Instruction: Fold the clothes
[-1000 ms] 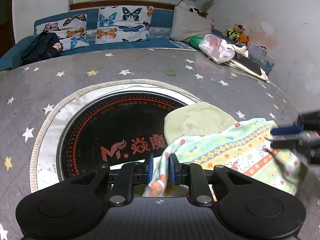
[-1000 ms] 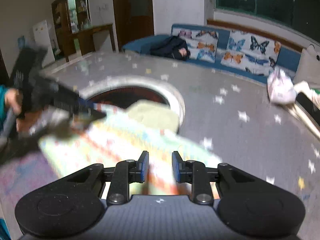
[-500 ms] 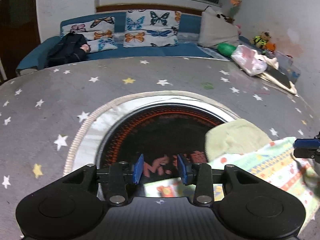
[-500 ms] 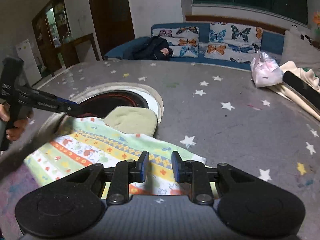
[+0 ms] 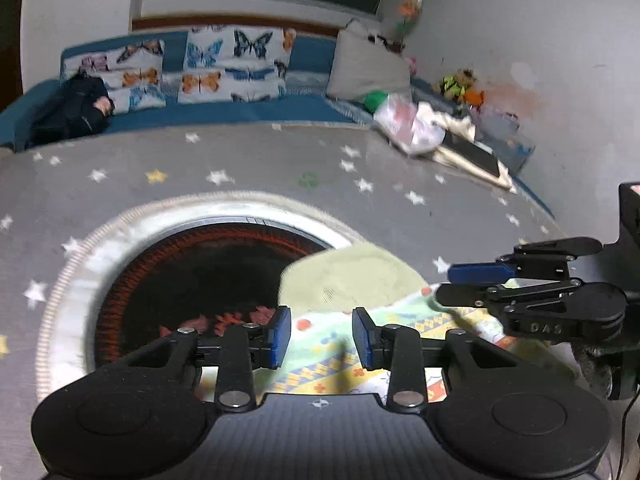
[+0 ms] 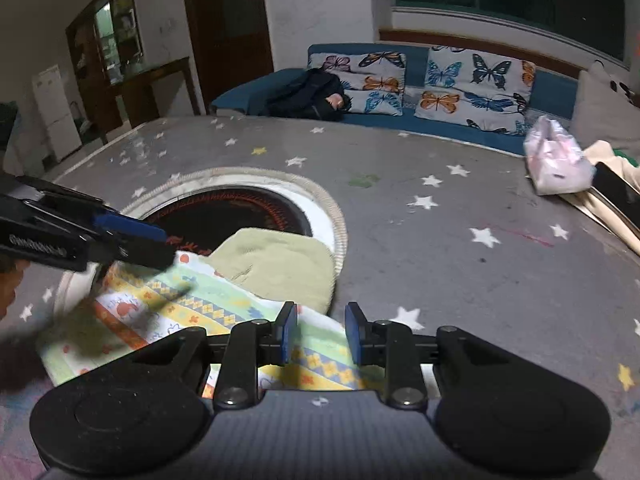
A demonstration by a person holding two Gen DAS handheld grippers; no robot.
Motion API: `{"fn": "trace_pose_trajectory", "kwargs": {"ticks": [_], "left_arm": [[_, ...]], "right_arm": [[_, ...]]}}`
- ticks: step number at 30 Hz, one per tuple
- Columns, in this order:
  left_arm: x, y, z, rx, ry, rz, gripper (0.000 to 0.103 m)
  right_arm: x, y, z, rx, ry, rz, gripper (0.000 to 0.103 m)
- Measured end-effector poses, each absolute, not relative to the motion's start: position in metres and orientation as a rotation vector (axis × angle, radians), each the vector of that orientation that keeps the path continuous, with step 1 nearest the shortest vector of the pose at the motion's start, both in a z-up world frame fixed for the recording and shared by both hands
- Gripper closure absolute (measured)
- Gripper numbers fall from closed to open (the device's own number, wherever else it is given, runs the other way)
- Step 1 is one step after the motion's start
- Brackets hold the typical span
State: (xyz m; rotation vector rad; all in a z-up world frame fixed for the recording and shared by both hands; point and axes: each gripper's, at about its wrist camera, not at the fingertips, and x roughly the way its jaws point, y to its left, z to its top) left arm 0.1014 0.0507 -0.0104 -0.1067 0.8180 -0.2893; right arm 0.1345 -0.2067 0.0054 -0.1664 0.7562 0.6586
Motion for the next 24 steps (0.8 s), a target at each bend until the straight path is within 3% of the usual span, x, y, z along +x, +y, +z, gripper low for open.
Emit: {"fn": "trace_pose_trajectory", "kwargs": {"ticks": [9,18,24], "left_arm": [[0.116,0.055,-0.027,-0.11,0.839,-0.225,0.071],[0.068,0.077,0.004,-0.165,0.75,-0.235,0.073],[0.035,0.072,-0.009,-0.15,0.776,-0.282,0.074]], "right_arm": [[0.114,-0.189,0.006,-0.202,0.736,0.711,0.074],[0.087,-0.175,0.012,-0.23,0.704,0.778,0.069],[0.068,-0.165,0.011,-0.259,0.69,0.817,0.068]]}}
